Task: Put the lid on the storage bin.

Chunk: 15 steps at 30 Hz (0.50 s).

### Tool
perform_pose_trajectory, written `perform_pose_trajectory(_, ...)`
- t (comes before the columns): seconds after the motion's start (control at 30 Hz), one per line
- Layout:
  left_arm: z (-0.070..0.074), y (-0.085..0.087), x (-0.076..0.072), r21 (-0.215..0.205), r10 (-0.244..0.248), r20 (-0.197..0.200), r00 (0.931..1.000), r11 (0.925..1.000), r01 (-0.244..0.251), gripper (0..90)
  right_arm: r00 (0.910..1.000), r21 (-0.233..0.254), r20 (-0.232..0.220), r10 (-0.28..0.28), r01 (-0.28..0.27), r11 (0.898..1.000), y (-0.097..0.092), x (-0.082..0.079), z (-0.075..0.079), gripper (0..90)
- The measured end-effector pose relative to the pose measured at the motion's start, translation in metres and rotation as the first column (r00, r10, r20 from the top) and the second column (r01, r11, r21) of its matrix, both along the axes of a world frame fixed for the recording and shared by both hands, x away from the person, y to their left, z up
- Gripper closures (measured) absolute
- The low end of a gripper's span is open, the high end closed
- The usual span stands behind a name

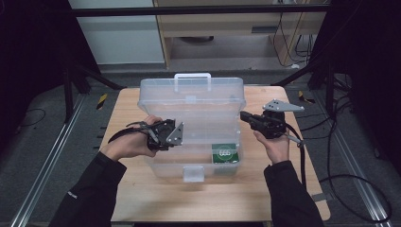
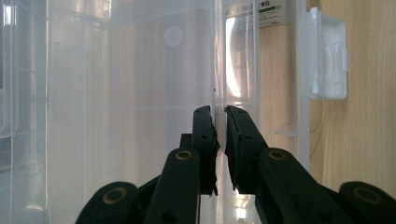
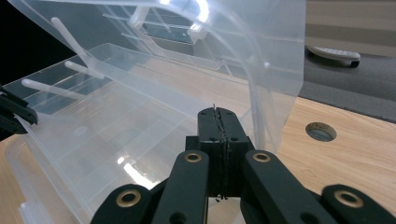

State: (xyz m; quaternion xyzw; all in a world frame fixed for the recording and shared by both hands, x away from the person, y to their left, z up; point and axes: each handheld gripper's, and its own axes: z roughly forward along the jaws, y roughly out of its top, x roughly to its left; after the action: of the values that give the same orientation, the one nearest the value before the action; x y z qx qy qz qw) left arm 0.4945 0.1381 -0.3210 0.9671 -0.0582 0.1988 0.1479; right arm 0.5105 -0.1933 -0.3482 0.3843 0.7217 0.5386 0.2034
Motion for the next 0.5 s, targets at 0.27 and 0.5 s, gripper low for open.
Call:
perform_pose_trajectory(0.27,-0.0034,0.0016,-0.0021,-0.011,-0.011,-0.008,0.9999,0.9999,0.011,81.5,1.0000,0.008,0.006,0.000,-0.001,1.000,-0.0006,0.0000,0.0002,90.0)
perform_pose_trajectory(0.5,-0.0025,0.0043,-0.0032,-0.140,-0.035,-0.024,0.9991,0.9897,0.032,74.7,0.9999,0.024,-0.002,0.015,-0.015,1.000,-0.0016,0.0004,-0.0016,89.3)
